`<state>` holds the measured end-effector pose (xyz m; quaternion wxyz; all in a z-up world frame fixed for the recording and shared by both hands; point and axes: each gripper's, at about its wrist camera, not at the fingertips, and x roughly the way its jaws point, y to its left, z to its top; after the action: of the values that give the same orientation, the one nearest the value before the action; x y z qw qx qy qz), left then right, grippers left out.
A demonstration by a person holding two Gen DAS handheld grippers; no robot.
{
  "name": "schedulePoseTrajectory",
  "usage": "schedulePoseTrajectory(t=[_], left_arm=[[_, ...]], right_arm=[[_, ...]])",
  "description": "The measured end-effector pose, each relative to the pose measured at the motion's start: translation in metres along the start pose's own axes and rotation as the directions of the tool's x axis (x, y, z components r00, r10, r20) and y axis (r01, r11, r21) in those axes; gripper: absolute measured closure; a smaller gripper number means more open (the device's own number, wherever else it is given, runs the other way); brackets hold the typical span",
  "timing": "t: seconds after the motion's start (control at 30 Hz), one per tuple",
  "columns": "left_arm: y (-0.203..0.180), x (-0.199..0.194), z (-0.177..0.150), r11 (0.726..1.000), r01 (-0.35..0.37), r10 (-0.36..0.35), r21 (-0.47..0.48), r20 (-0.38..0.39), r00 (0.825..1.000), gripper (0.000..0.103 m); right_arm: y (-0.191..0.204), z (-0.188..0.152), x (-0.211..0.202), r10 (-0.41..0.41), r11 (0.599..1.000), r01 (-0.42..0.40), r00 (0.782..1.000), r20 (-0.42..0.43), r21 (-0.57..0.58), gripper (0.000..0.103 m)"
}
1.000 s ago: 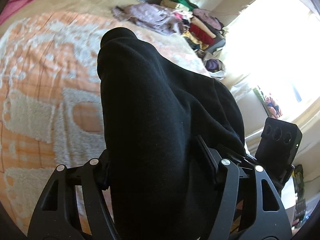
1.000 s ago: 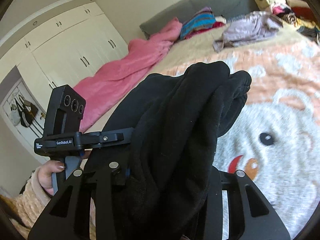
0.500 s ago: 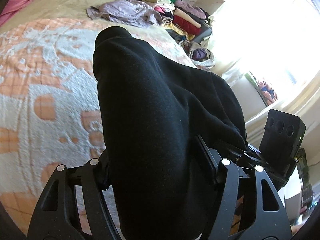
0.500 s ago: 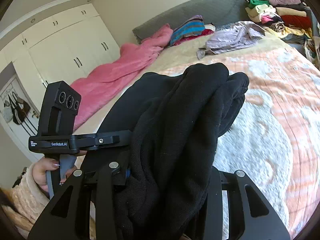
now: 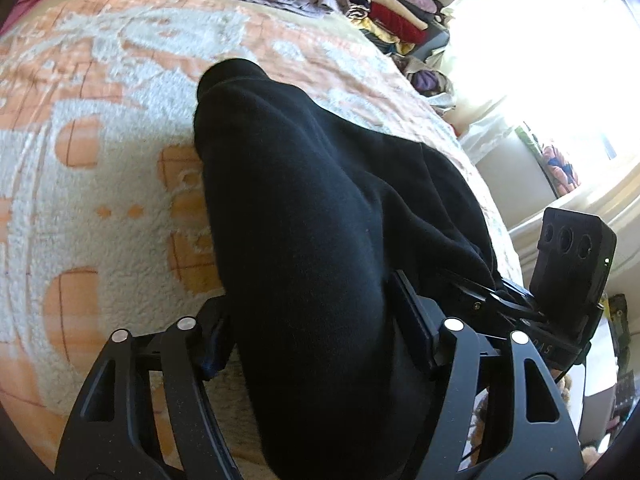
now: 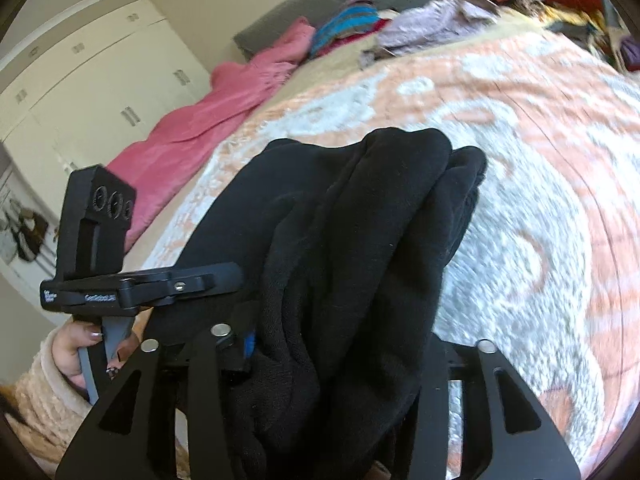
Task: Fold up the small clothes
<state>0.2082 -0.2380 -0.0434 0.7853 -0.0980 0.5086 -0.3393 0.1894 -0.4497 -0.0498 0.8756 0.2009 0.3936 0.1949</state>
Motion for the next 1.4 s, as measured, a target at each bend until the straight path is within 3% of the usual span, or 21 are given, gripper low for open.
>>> schedulePoseTrajectory(t=[0.33, 0.47, 0.57, 0.7, 0.9, 1.1, 1.3, 1.4], left_arm=[[0.001, -0.007, -0.008, 1.000, -0.018, 0.018, 0.013, 0.007, 1.000, 0.031], [-0.002, -0.021, -0.011, 0.999, -0.033, 0.032, 0.038, 0.029, 0.999, 0.023], [-0.004, -0.037, -0.013, 0.997, -0.043, 0.039, 0.064, 0.057, 0.998, 0.017], [-0.007, -0.063, -0.019, 0.993, -0.068, 0.057, 0.101, 0.111, 0.992, 0.010], [-0.015, -0.099, -0.038, 0.985, -0.100, 0.075, 0.138, 0.172, 0.982, 0.010], [-0.022, -0.128, -0.064, 0.977, -0.144, 0.107, 0.154, 0.222, 0.969, 0.010], [-0.029, -0.150, -0.093, 0.967, -0.186, 0.133, 0.177, 0.273, 0.953, 0.010], [-0.030, -0.154, -0.106, 0.965, -0.197, 0.143, 0.174, 0.284, 0.948, 0.010]], right_arm=[[0.017, -0.012, -0.014, -0.164, 0.986, 0.164, 0.986, 0.031, -0.015, 0.029], [0.032, -0.018, -0.035, -0.251, 0.967, 0.255, 0.961, 0.120, -0.023, 0.014], [0.054, -0.024, -0.058, -0.321, 0.940, 0.337, 0.923, 0.215, -0.044, 0.008], [0.079, -0.031, -0.080, -0.342, 0.924, 0.377, 0.888, 0.308, -0.060, 0.005], [0.122, -0.047, -0.108, -0.373, 0.891, 0.444, 0.831, 0.413, -0.089, 0.005], [0.150, -0.072, -0.130, -0.384, 0.870, 0.483, 0.794, 0.471, -0.104, 0.005], [0.166, -0.096, -0.136, -0.379, 0.867, 0.484, 0.795, 0.473, -0.120, 0.005], [0.173, -0.107, -0.134, -0.403, 0.842, 0.520, 0.781, 0.478, -0.140, 0.005]])
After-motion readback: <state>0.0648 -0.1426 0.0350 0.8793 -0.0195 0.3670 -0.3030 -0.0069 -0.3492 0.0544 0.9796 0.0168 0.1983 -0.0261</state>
